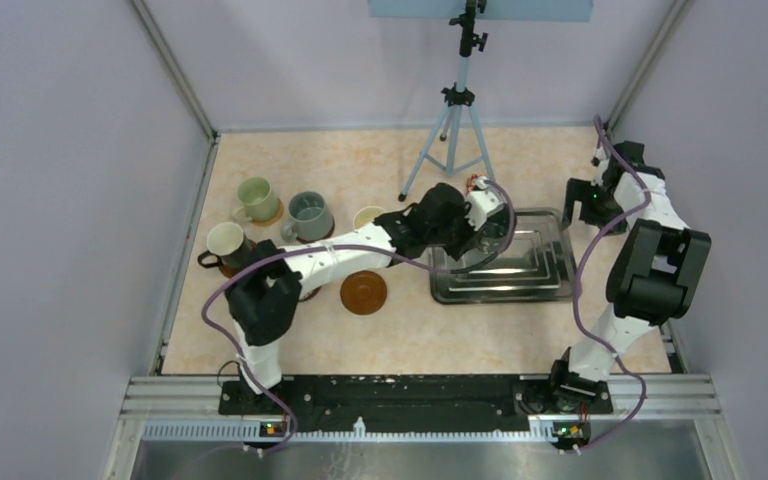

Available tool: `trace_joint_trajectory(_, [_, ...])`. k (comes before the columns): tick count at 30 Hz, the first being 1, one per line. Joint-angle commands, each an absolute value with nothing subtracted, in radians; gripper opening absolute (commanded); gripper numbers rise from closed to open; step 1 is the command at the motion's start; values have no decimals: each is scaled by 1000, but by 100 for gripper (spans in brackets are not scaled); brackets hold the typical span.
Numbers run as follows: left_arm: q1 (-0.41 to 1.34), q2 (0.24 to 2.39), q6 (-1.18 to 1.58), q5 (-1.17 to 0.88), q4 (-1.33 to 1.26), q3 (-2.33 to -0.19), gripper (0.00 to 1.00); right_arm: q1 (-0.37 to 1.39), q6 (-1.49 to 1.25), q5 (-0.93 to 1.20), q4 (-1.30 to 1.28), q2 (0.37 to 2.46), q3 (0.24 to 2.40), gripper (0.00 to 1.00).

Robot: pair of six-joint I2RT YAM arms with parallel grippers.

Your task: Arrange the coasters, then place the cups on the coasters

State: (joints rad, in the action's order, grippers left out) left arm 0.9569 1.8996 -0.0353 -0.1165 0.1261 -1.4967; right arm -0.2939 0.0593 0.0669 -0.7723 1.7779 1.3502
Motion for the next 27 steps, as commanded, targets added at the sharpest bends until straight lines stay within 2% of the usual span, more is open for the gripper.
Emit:
trace_joint_trajectory(1, [903,1674,-104,-195,84,-1368,0,-297,57,66,-768,1794,1443,89])
trace_joint_trajectory(6, [825,1464,-180,-194,92,-1136,0,-297,46,121,-806,1824,1496,89])
trace_joint_trajectory(16, [701,1154,-232,-217,289,-897,0,-297,28,198,-858,1828,1556,90])
trace_joint_trajectory(27, [630,1020,-167,-166,403,-784,0,-295,28,196,-853,1830,1543,90])
